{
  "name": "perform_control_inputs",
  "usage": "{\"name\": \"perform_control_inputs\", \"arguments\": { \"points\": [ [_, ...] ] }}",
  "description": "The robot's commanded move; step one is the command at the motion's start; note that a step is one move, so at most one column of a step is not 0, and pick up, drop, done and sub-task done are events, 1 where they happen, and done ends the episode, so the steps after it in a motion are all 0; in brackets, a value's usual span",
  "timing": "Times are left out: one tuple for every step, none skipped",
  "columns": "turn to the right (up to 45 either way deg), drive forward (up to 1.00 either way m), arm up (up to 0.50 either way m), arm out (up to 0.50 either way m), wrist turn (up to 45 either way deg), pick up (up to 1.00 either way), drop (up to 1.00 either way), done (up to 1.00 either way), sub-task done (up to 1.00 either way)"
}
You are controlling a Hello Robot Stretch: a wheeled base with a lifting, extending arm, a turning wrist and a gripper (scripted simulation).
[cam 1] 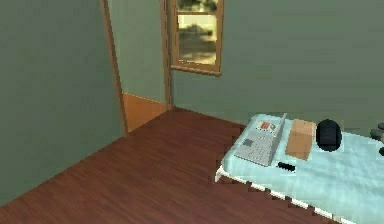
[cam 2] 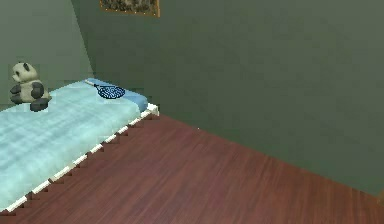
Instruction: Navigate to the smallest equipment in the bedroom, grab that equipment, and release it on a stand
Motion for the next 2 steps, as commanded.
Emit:
{"name": "perform_control_inputs", "arguments": {
  "points": [
    [-45.0,0.0,0.0,0.0,0.0,0.0,0.0,0.0,0.0],
    [45.0,0.0,0.0,0.0,0.0,0.0,0.0,0.0,0.0]
  ]
}}
